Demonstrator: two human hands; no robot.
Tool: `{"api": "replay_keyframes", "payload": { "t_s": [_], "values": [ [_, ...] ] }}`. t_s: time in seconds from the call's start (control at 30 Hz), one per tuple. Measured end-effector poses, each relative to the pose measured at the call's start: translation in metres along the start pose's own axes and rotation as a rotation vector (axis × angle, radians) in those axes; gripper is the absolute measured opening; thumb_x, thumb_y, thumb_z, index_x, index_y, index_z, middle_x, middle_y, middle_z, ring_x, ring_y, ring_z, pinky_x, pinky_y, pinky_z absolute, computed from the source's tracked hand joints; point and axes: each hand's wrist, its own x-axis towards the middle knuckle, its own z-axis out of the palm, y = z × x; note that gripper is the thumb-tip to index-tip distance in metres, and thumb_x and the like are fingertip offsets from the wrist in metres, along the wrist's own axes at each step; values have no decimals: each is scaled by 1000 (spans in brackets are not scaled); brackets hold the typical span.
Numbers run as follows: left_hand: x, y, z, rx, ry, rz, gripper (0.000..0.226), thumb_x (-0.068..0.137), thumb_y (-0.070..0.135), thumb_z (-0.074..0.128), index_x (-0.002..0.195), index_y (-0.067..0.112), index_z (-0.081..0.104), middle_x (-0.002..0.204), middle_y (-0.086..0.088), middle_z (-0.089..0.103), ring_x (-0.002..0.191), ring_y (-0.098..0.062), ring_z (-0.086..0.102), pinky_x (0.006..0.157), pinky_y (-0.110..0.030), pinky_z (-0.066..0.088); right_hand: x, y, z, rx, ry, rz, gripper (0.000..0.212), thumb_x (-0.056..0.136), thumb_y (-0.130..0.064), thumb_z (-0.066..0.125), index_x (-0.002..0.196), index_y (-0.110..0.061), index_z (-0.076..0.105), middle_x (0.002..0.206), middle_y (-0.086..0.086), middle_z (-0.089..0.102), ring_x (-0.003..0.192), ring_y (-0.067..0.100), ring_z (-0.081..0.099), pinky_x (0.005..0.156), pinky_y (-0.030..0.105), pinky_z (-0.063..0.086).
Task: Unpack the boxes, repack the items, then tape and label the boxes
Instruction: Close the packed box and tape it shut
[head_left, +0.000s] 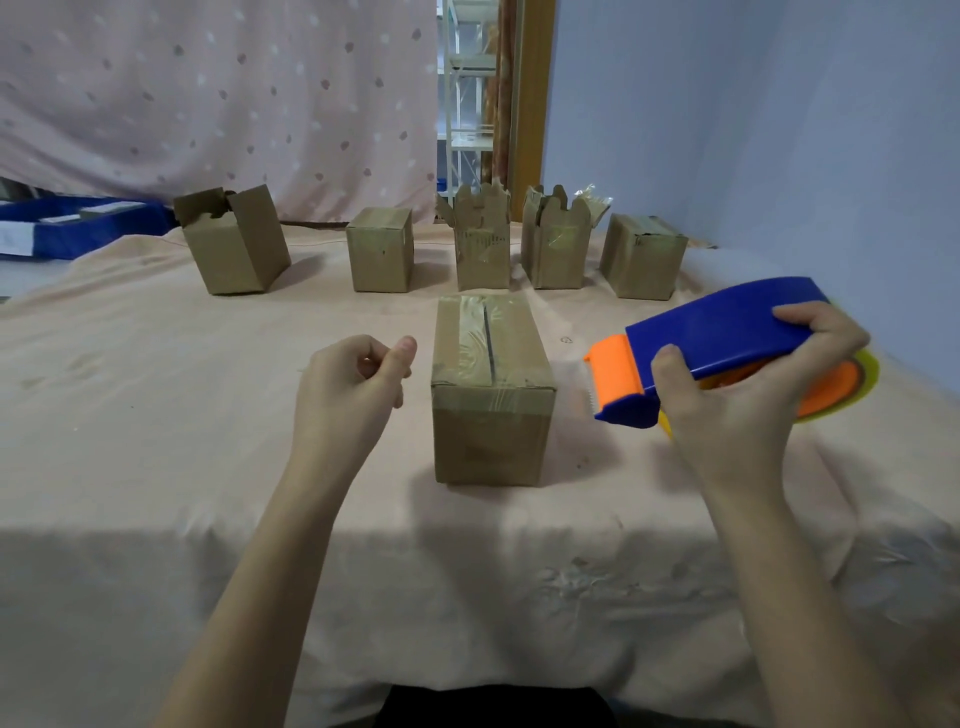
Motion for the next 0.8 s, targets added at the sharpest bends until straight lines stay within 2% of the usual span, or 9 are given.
{"api": "replay_keyframes", "payload": {
  "t_s": [0.17,0.23,0.33,0.43,0.53,0.67,0.8],
  "values": [
    [2,-3,6,-28,-67,-70,37,92,31,59,63,9,59,40,9,51,39,-4,41,50,-26,33,2,7,4,-33,-68,29,66,64,-12,76,107,-27,29,115,-20,29,102,-15,41,66,9,45],
    [-1,-7,10,-66,-104,-140,37,93,31,59,63,8,58,39,8,49,37,-6,39,45,-22,32,-2,12,6,-62,-97,68,67,63,-14,76,111,-25,29,114,-24,28,102,-16,41,65,12,46],
    [-6,-10,15,-151,-165,-246,39,94,32,57,63,8,54,42,8,47,36,-9,39,41,-18,31,-6,14,9,-87,-143,109,69,63,-14,75,114,-16,29,109,-24,31,98,-20,40,62,8,43],
    [-11,-10,16,-191,-227,-313,40,96,35,52,64,12,49,52,3,49,36,-11,43,39,-16,30,-6,10,16,-113,-216,145,71,66,-8,80,112,-17,26,101,-23,34,93,-22,43,59,6,42],
    [-16,-11,18,-233,-218,-337,42,98,35,49,64,12,46,57,-1,50,36,-12,44,37,-14,30,-3,4,22,-178,-286,169,71,68,-9,81,115,-16,29,98,-25,34,86,-8,50,60,12,44],
    [-22,-12,19,-234,-216,-339,42,99,36,46,65,12,44,64,-6,48,41,-16,42,36,-12,30,5,-4,27,-267,-351,194,73,68,-14,81,120,-15,30,101,-11,39,76,7,51,65,35,54],
    [-25,-9,20,-229,-217,-321,40,100,34,43,67,12,45,69,-9,46,48,-18,42,35,-12,30,8,-12,30,-356,-384,163,71,69,-17,80,121,-12,32,101,-4,44,80,17,53,65,38,54]
  ]
}}
